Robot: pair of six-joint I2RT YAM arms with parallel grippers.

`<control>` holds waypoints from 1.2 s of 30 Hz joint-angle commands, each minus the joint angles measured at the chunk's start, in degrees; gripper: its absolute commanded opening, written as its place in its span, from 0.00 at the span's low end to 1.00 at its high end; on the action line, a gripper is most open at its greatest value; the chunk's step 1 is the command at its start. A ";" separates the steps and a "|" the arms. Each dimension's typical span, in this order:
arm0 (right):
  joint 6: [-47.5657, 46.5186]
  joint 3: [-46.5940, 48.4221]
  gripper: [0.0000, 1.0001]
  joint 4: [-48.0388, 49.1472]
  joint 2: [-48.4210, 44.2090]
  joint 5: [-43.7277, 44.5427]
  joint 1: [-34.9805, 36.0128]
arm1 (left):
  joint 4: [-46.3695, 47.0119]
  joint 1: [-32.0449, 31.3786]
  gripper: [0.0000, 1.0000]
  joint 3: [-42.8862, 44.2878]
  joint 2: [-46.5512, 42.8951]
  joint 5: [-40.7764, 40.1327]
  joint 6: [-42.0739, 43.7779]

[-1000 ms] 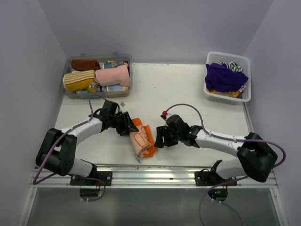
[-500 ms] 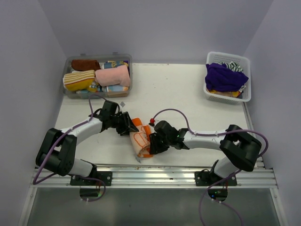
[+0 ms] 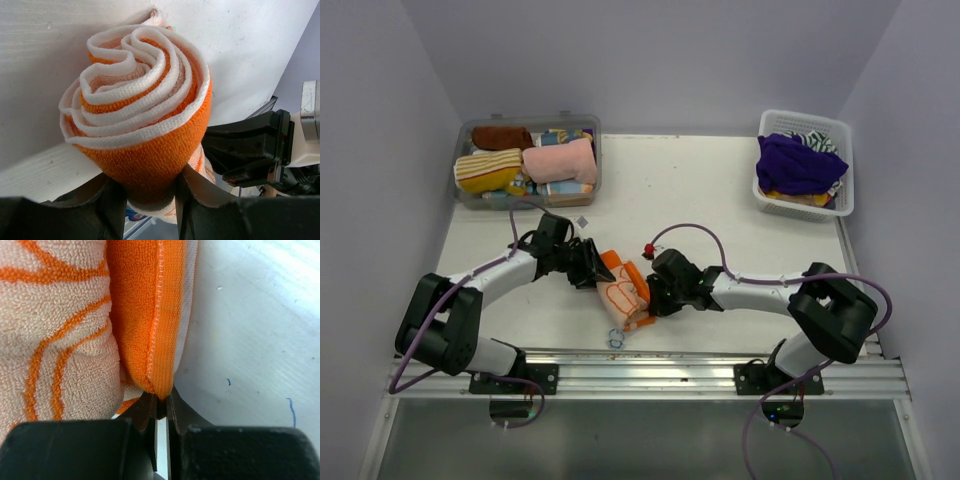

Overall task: Roll the towels
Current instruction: Roll the towel

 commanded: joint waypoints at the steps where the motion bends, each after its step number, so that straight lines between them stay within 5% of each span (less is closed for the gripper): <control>1: -5.90 2.45 0.00 -1.65 0.03 5.52 -0.74 | -1.44 -0.32 0.22 0.63 -0.22 3.21 2.89; 12: -9.24 2.80 0.00 -2.44 -1.80 6.32 -1.26 | -2.22 -0.32 0.19 1.42 5.49 3.66 4.03; 20: -9.07 6.49 0.53 -10.00 -14.10 8.77 -0.83 | -2.58 -0.32 0.20 1.60 6.02 0.93 1.39; 25: -10.47 12.62 0.62 -13.60 -16.05 14.13 3.54 | -2.49 -0.32 0.20 0.99 6.11 0.32 0.52; 36: -15.13 27.75 0.81 -18.61 5.83 29.78 18.77 | -2.40 -0.32 0.20 0.98 5.93 -0.21 -0.80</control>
